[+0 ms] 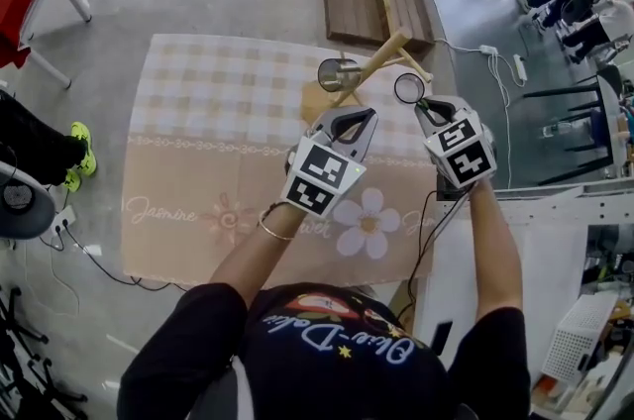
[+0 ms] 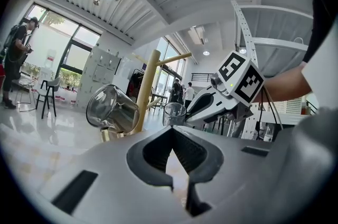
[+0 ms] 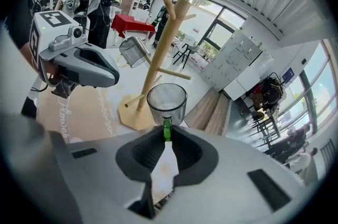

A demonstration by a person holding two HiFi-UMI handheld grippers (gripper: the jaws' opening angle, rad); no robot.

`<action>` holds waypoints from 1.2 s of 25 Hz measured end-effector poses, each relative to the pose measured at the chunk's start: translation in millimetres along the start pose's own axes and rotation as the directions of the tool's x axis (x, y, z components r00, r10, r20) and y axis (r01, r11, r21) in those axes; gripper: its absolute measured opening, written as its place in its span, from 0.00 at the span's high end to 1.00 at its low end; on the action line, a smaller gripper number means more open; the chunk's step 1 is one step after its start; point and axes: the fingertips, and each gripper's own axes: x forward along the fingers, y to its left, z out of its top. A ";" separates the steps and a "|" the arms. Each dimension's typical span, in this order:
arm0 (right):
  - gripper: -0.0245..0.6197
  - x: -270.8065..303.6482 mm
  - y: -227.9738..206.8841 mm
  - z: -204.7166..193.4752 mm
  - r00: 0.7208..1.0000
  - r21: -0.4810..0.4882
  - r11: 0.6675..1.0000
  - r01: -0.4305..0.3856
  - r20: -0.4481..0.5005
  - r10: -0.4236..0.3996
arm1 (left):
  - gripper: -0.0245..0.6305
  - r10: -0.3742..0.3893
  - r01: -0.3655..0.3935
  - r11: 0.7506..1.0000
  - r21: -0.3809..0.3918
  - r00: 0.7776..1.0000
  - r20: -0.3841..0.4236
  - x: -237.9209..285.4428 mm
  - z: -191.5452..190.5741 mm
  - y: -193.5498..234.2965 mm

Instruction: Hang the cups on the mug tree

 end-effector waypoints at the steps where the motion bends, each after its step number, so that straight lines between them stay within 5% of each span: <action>1: 0.89 1.1 -1.0 1.4 1.000 -0.002 1.000 0.001 -0.001 -0.001 | 0.96 0.002 -0.002 1.000 -0.001 1.000 -0.001 -0.7 -0.2 1.2; 30: 0.89 16.8 -26.6 16.7 0.993 -0.129 0.990 0.060 -0.098 -0.072 | 0.96 0.041 -0.041 0.998 -0.045 0.999 -0.001 -14.0 -6.3 29.7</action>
